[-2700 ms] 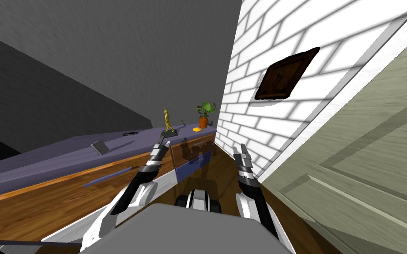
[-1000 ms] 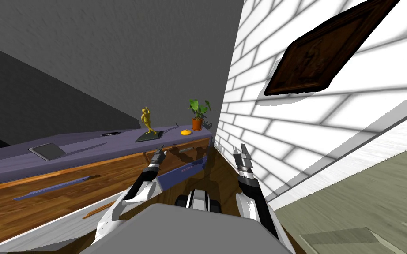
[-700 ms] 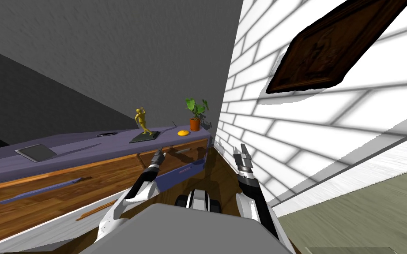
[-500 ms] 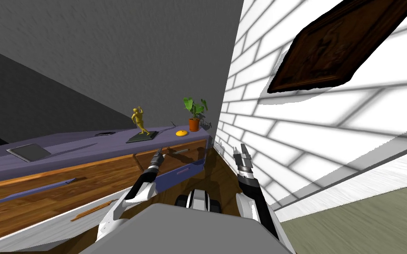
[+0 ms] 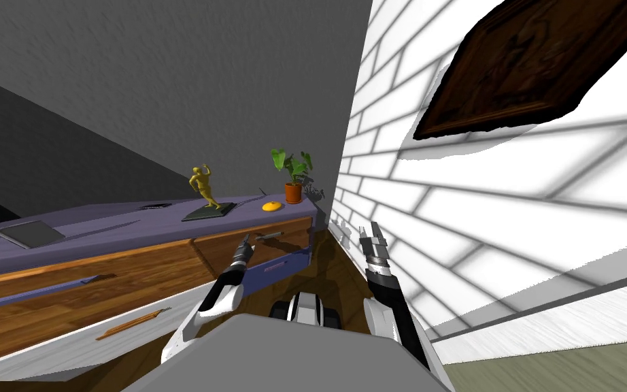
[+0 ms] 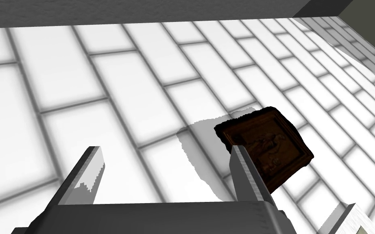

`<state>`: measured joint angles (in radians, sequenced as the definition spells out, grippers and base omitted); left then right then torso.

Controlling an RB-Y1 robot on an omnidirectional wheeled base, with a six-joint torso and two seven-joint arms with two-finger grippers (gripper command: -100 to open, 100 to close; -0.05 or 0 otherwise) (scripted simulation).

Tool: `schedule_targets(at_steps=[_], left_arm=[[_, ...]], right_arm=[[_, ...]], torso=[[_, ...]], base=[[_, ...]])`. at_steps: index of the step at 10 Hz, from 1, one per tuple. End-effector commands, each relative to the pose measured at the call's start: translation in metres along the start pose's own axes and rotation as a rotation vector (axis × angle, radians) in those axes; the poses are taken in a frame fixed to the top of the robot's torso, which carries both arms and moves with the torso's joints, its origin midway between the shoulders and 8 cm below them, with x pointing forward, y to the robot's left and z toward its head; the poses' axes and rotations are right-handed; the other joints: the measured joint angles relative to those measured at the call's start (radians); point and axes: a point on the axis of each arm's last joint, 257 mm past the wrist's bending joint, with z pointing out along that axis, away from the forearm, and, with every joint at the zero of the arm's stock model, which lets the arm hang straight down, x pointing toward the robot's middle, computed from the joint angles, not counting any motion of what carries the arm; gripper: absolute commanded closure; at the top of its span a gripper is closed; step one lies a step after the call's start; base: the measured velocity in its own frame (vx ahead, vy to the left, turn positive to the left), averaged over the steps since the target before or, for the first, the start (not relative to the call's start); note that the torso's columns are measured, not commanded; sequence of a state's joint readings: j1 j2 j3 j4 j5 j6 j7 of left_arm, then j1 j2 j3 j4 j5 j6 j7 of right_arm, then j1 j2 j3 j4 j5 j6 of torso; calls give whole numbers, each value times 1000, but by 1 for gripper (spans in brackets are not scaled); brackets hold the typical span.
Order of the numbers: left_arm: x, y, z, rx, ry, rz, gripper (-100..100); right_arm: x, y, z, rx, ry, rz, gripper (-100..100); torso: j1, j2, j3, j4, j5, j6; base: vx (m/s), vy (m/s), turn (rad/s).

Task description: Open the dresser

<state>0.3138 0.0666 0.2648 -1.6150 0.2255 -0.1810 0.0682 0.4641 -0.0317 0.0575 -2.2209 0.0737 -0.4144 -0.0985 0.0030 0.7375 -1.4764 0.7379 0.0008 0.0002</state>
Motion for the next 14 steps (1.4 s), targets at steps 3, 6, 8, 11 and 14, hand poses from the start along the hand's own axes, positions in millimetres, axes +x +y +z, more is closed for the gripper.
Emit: schedule_targets(at_steps=[3, 6, 8, 11, 14], left_arm=[[1, 16, 5, -24, -40, -43, -100], [-16, 14, 25, -17, -97, -31, -100], [-16, 9, 36, -5, -109, -36, -100], [-25, 8, 55, -4, -158, -42, -100], [-28, 9, 63, -6, -179, -50, -100]], right_arm=[[0, 0, 0, 0, 0, 0, 0], [0, 0, 0, 0, 0, 0, 0], [0, 0, 0, 0, 0, 0, 0], [0, 0, 0, 0, 0, 0, 0], [0, 0, 0, 0, 0, 0, 0]], torso=[[0, 3, 2, 1, 0, 0], [-2, 4, 3, 1, -1, 0], [-3, -1, 0, 0, -1, -1], [-3, 1, 1, 0, -1, 0], [-2, 1, 1, 0, -1, 0]], base=[[11, -22, -32], [-105, 25, -182], [-64, 26, -52], [-91, 24, -159], [-93, 20, -150]])
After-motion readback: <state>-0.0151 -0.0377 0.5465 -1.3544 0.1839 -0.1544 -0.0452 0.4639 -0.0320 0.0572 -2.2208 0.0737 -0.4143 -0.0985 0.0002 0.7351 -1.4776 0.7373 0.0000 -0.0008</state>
